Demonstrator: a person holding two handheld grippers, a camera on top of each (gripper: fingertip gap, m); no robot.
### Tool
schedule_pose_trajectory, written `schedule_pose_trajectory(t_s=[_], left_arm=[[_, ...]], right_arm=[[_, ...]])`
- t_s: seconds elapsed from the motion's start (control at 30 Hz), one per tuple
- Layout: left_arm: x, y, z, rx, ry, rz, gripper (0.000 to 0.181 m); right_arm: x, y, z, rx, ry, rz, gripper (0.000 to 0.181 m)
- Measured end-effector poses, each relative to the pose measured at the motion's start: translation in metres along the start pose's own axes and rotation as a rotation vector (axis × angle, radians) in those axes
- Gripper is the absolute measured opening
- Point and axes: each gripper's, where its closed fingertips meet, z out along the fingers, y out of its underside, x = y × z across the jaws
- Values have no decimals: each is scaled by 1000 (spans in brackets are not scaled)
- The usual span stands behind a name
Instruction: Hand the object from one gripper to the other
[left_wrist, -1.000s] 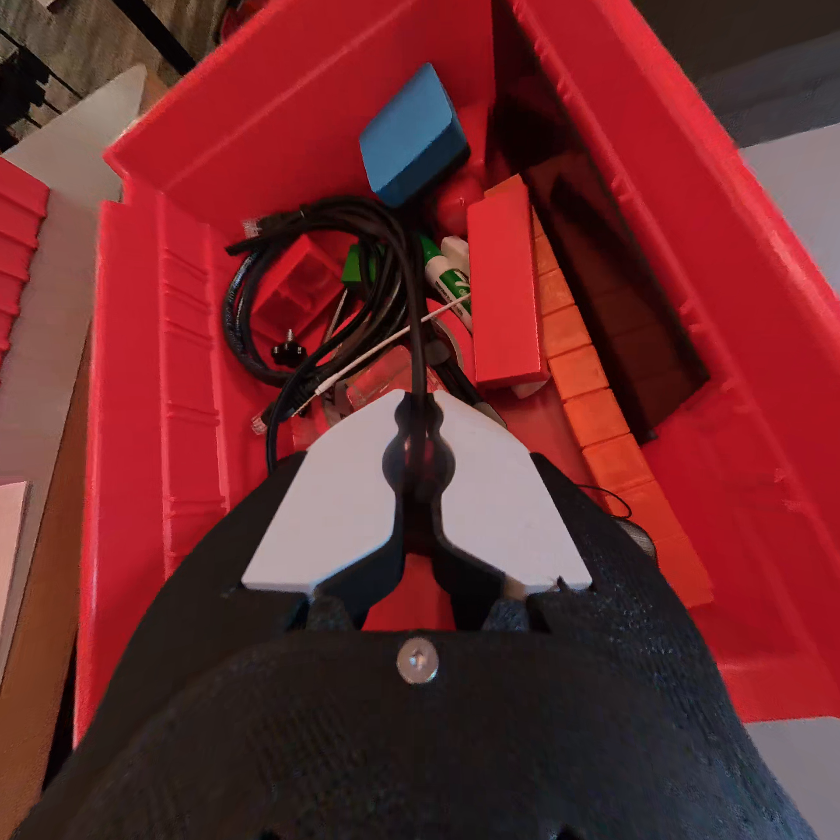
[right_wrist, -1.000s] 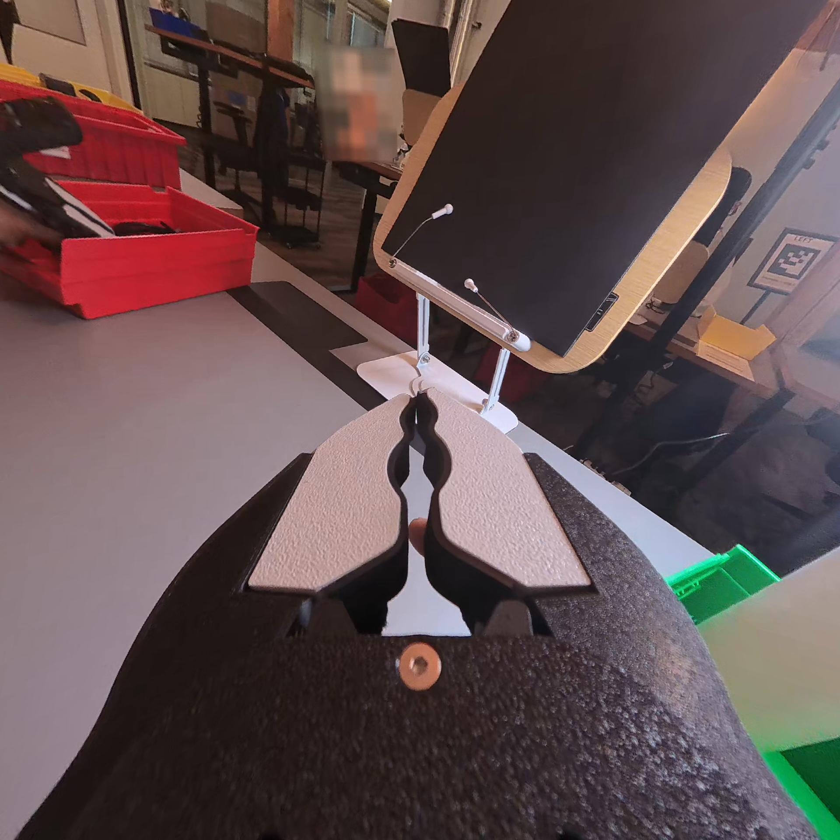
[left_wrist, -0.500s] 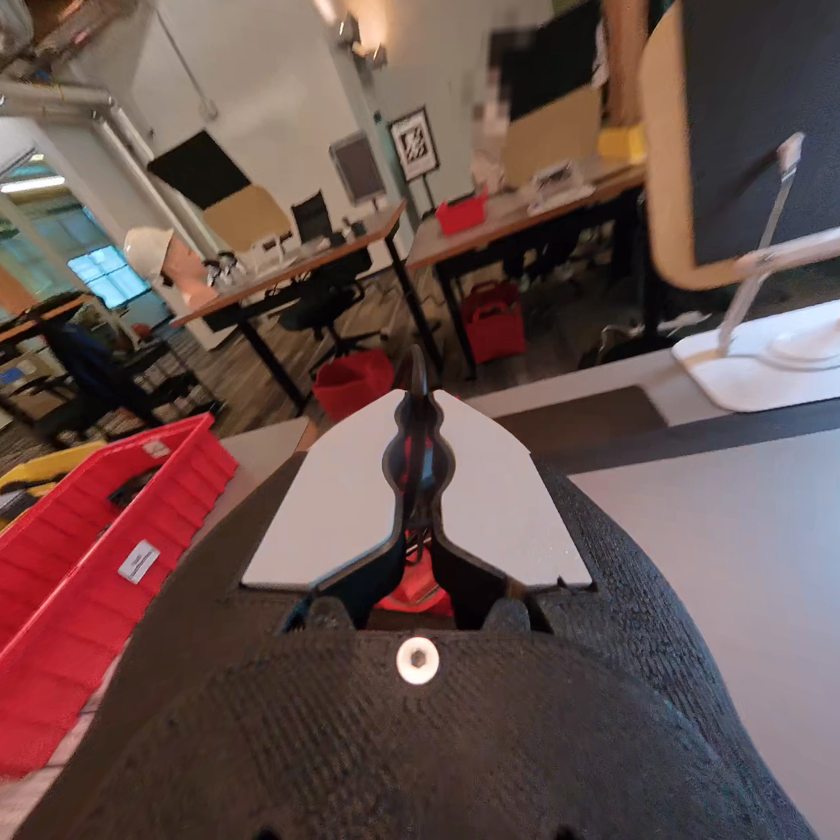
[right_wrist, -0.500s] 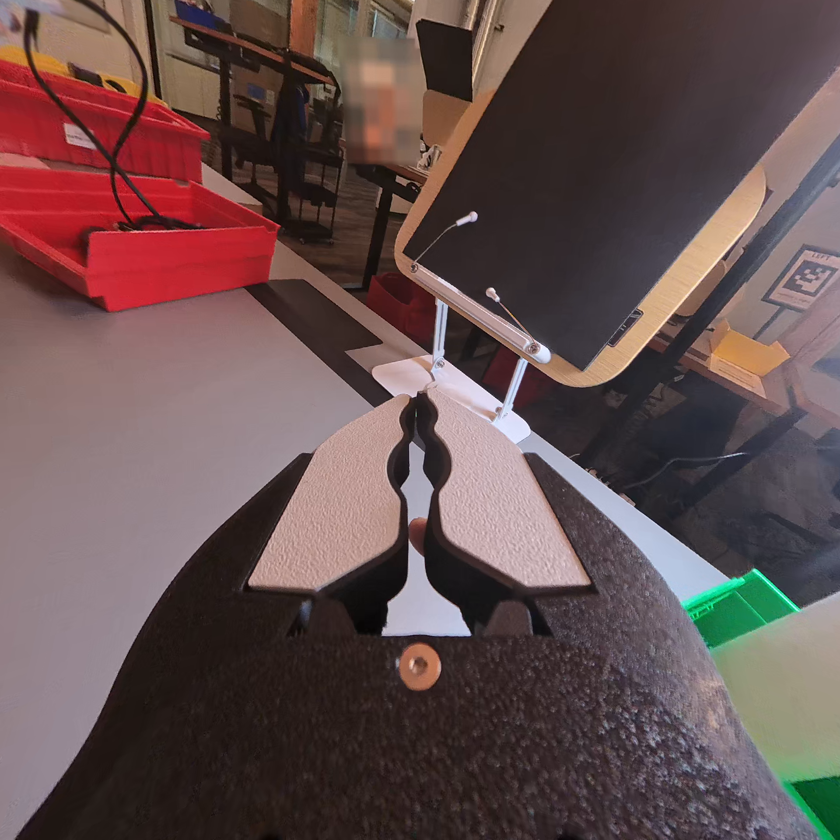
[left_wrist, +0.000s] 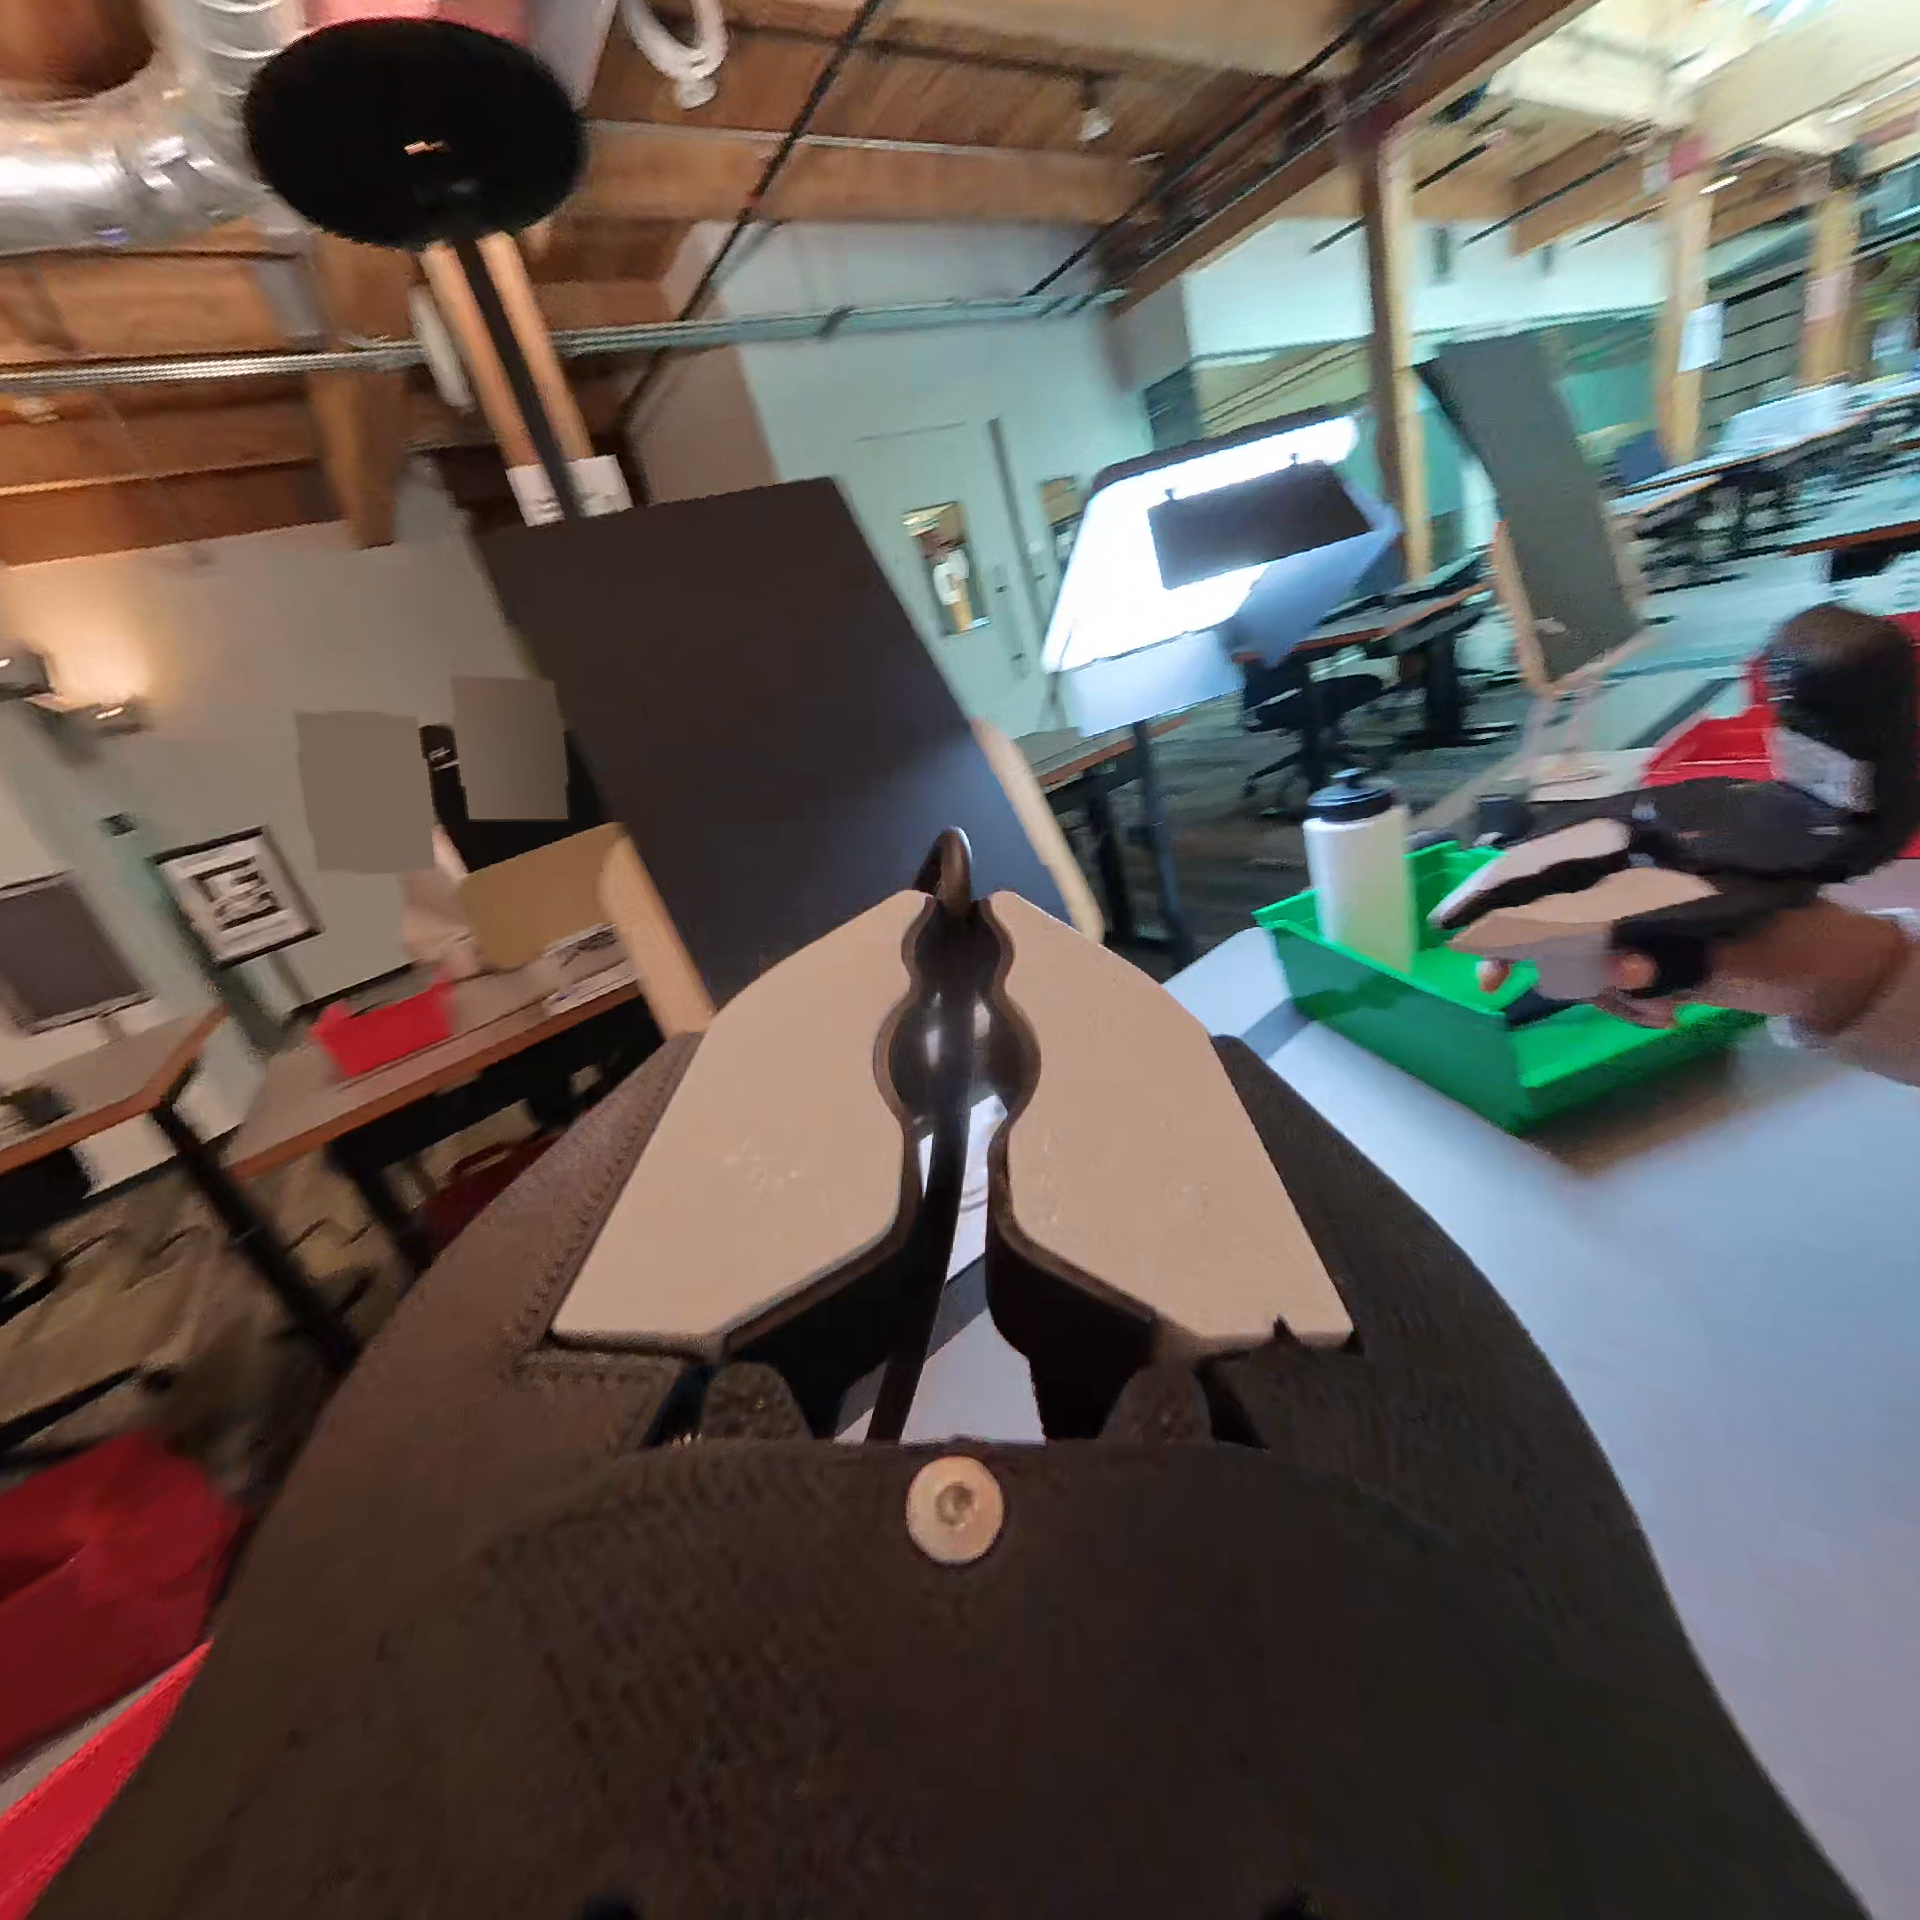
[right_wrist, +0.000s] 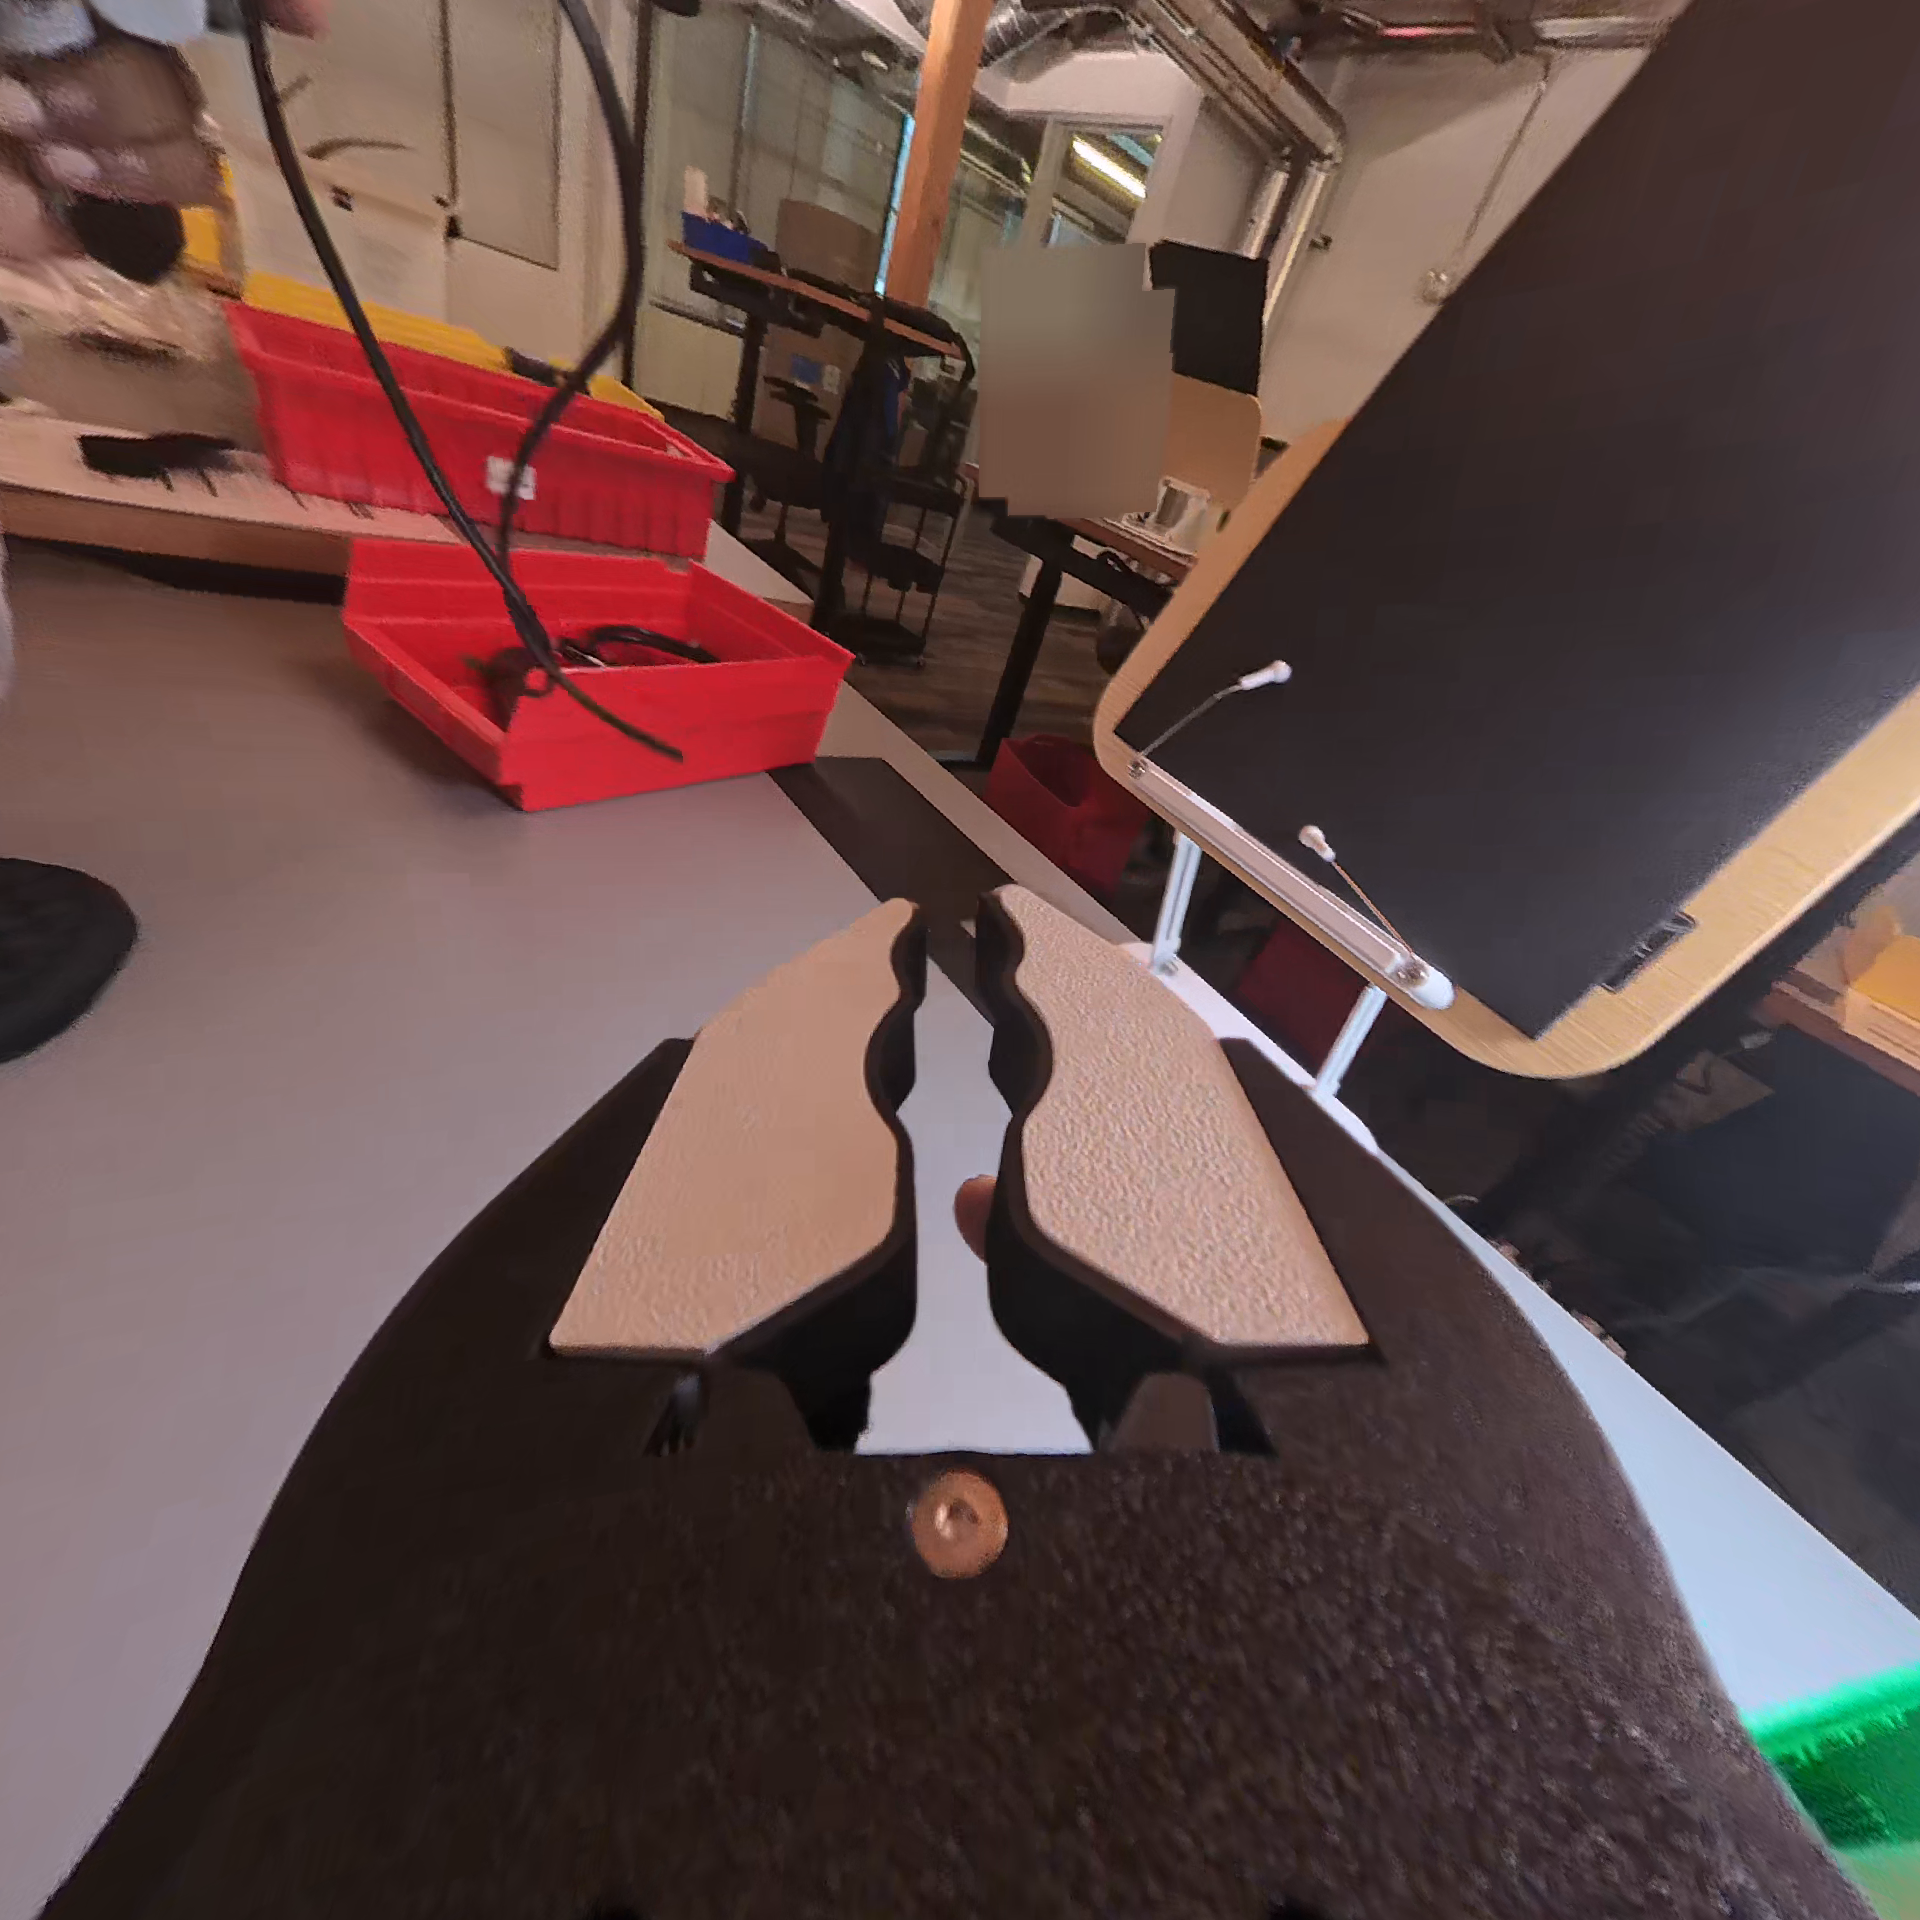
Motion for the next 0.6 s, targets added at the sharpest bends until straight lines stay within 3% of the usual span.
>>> schedule_pose_trajectory(t_s=[0.17, 0.27, 0.3, 0.33, 0.37, 0.43, 0.5, 0.6], left_arm=[[73, -11, 28, 97, 267, -86, 6], [108, -6, 47, 145, 389, -207, 6], [119, -2, 53, 149, 423, -251, 6], [129, 2, 58, 150, 458, -286, 6], [138, 6, 63, 152, 485, -308, 6], [143, 15, 70, 145, 482, -317, 6], [135, 22, 73, 128, 453, -310, 6], [110, 29, 73, 119, 400, -336, 6]], right_arm=[[-54, -22, 8, 38, -246, 115, 46], [-106, 0, 26, -118, -427, 161, 86], [-127, 7, 32, -154, -489, 172, 91], [-143, 11, 38, -161, -521, 178, 84], [-155, 13, 42, -152, -544, 175, 66], [-170, 18, 42, -163, -584, 132, 6], [-164, 19, 40, -165, -556, 54, 5], [-138, 5, 33, -120, -503, 103, 5]])
